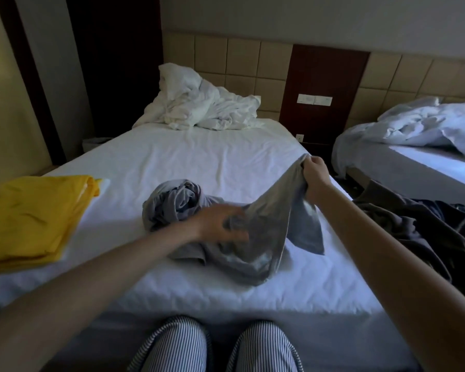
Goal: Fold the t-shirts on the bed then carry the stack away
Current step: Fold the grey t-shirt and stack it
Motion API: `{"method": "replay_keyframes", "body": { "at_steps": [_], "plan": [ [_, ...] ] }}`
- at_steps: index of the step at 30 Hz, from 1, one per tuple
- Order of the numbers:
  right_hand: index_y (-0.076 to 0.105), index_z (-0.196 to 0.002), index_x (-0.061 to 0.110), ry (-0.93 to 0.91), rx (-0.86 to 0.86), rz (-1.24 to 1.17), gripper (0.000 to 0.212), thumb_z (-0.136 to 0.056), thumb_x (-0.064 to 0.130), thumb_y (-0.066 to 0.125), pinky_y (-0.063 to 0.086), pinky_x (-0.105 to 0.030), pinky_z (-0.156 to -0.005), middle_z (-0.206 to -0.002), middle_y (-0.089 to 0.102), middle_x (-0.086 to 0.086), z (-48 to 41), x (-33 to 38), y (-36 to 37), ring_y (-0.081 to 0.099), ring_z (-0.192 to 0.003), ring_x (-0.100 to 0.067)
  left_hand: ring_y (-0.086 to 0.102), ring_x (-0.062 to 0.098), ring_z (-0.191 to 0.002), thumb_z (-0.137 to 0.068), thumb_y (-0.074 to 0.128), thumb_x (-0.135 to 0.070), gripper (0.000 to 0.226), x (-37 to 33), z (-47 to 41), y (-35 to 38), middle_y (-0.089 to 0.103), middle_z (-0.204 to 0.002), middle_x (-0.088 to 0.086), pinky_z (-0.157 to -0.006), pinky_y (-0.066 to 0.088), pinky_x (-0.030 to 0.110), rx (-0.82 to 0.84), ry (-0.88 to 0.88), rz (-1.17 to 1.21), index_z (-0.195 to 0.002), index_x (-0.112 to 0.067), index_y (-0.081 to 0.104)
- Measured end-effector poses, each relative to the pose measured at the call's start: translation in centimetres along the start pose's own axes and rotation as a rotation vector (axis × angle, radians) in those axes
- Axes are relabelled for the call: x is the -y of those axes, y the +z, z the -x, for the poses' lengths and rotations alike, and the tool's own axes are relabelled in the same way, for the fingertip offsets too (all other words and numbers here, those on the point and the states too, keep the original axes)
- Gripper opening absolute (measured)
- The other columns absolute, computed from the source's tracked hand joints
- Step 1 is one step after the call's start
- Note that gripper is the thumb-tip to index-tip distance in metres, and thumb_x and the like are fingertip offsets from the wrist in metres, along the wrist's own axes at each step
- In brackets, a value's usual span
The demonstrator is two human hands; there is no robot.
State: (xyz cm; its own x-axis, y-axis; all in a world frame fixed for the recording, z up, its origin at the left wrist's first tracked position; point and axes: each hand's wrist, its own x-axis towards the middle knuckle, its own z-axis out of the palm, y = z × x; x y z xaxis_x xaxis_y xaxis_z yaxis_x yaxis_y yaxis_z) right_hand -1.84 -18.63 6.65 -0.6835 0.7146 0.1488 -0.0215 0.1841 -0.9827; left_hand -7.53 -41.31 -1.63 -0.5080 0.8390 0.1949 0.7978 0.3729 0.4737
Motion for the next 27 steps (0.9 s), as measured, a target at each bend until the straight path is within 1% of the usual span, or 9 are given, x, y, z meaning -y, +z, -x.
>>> {"method": "replay_keyframes", "body": {
  "at_steps": [2,5,8,10,16,20,23,25,27],
  "plan": [
    [0.048,-0.09,0.003,-0.074,-0.026,0.014,0.025,-0.101,0.021,0.035,0.033,-0.028,-0.059,-0.066,0.037,0.0,0.0,0.6,0.3,0.037,-0.058,-0.011,0.036,0.016,-0.129,-0.07,0.056,-0.075,0.081,-0.2,0.5,4.4,0.038,-0.145,-0.006,-0.106,0.033,0.037,0.221,0.07,-0.381,-0.138,-0.036,0.037],
    [0.048,-0.107,0.006,-0.077,-0.015,0.051,0.023,-0.101,0.024,0.034,0.038,-0.03,-0.071,-0.075,0.041,0.002,0.2,0.6,-0.3,0.043,-0.068,-0.012,0.039,0.027,-0.125,-0.089,0.051,-0.05,0.043,0.9,0.2,7.4,0.043,-0.137,0.004,-0.102,0.035,0.044,0.128,0.042,-0.477,-0.123,-0.024,0.058],
    [0.036,-0.072,0.015,-0.087,0.038,0.095,0.028,-0.099,0.02,0.035,0.028,-0.03,-0.057,-0.062,0.027,-0.001,0.6,-0.3,-1.2,0.029,-0.054,-0.013,0.056,0.025,-0.094,-0.095,0.048,-0.021,0.023,0.3,-0.7,6.2,0.06,-0.101,0.012,-0.081,0.042,0.032,-0.048,0.054,-0.037,-0.092,-0.005,0.065],
    [0.026,-0.061,0.017,-0.131,0.093,0.151,0.038,-0.095,0.015,0.042,0.022,-0.029,-0.054,-0.058,0.021,-0.004,0.6,-0.9,-2.2,0.023,-0.051,-0.014,0.054,0.012,-0.081,-0.098,0.043,-0.007,0.023,-0.9,-0.9,3.5,0.059,-0.086,0.003,-0.075,0.041,0.021,-0.27,-0.098,0.385,-0.083,-0.015,0.059],
    [0.058,-0.092,0.009,-0.189,0.158,0.33,0.014,-0.089,0.021,0.063,0.04,-0.024,-0.068,-0.078,0.054,0.001,0.1,-1.5,-5.3,0.05,-0.074,-0.011,0.05,0.025,-0.08,-0.097,0.03,-0.006,0.031,1.7,-2.0,-6.1,0.052,-0.086,0.013,-0.07,0.04,0.037,-0.828,-0.558,0.632,-0.074,-0.02,0.046],
    [0.051,-0.063,0.02,-0.207,0.166,0.362,0.032,-0.09,0.033,0.06,0.036,-0.025,-0.061,-0.065,0.048,0.006,0.2,-0.3,-5.0,0.045,-0.065,-0.01,0.051,0.017,-0.078,-0.098,0.035,-0.004,0.024,2.3,-1.5,-8.9,0.052,-0.092,0.001,-0.07,0.044,0.029,-0.683,-0.517,0.415,-0.104,-0.018,0.054],
    [0.045,-0.06,0.019,-0.196,0.182,0.33,0.038,-0.093,0.036,0.055,0.032,-0.029,-0.059,-0.061,0.041,0.001,0.3,0.3,-4.1,0.039,-0.06,-0.013,0.041,0.018,-0.07,-0.088,0.033,0.009,0.032,2.4,-1.6,-9.1,0.043,-0.074,0.01,-0.061,0.028,0.029,-0.461,-0.521,0.285,-0.066,-0.013,0.041],
    [0.045,-0.062,0.018,-0.167,0.196,0.3,0.038,-0.093,0.038,0.054,0.033,-0.031,-0.065,-0.063,0.04,-0.002,0.1,0.3,-3.6,0.04,-0.062,-0.016,0.035,0.021,-0.058,-0.092,0.038,-0.005,0.035,1.8,-1.6,-8.8,0.037,-0.064,0.01,-0.056,0.026,0.032,-0.383,-0.59,0.395,-0.058,-0.013,0.035],
    [0.05,-0.068,0.017,-0.143,0.194,0.267,0.036,-0.092,0.043,0.052,0.039,-0.035,-0.071,-0.071,0.047,-0.006,0.1,0.4,-3.2,0.048,-0.072,-0.022,0.053,0.025,-0.074,-0.095,0.044,-0.044,0.039,0.8,-1.4,-8.6,0.052,-0.085,0.01,-0.067,0.038,0.031,-0.214,-0.634,0.659,-0.083,-0.01,0.059]
  ]
}}
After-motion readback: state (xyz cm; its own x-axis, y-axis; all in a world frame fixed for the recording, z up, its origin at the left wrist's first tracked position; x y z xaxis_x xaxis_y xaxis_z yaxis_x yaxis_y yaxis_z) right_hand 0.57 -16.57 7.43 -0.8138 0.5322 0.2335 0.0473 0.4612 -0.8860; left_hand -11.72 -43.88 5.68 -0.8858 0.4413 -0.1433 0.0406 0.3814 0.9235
